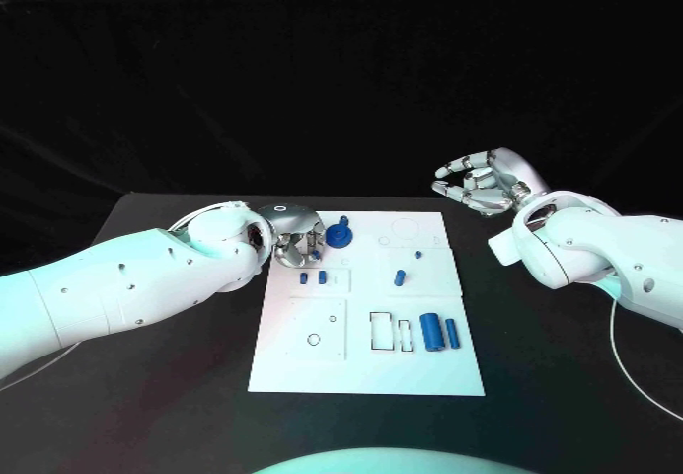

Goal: Assemble the parts on the task board

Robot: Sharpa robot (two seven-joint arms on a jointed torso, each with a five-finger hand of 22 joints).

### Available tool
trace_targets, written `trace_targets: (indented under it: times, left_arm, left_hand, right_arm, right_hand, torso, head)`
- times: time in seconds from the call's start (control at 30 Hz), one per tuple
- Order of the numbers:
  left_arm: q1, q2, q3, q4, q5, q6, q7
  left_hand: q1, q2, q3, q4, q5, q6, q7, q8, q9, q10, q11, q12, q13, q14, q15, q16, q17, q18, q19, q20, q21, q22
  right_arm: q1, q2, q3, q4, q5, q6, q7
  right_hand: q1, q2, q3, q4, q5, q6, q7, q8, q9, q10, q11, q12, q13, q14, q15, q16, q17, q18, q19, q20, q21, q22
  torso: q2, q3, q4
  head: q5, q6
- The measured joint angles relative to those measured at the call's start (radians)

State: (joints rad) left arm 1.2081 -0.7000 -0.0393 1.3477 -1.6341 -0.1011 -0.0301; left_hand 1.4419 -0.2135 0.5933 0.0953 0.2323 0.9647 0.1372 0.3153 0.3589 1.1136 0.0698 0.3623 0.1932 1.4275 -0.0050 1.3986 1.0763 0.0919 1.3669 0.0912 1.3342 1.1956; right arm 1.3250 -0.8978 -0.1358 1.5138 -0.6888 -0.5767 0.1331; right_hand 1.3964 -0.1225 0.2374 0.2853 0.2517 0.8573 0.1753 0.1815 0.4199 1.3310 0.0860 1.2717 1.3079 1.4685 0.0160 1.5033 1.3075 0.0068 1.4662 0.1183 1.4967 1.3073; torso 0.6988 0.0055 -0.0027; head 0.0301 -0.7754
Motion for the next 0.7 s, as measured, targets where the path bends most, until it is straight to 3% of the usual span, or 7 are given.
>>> trace_targets:
  times: [0.7]
  left_arm:
    - [0.0,0.01,-0.001,-0.009,0.002,0.016,-0.001]
  left_hand:
    - [0.0,0.0,0.0,0.0,0.0,0.0,0.0,0.0,0.0,0.0,0.0,0.0,0.001,0.0,0.0,0.0,-0.003,0.0,0.0,0.0,0.0,-0.001]
  right_arm:
    - [0.0,-0.003,0.0,0.003,0.0,0.0,0.0]
  right_hand:
    - [0.0,0.0,0.0,0.0,0.0,0.0,0.0,0.0,0.0,0.0,0.0,0.0,0.0,0.0,0.0,0.0,0.0,0.0,0.0,0.0,0.0,0.001]
  torso:
    - [0.0,0.0007,-0.0008]
  head:
    - [0.002,-0.007]
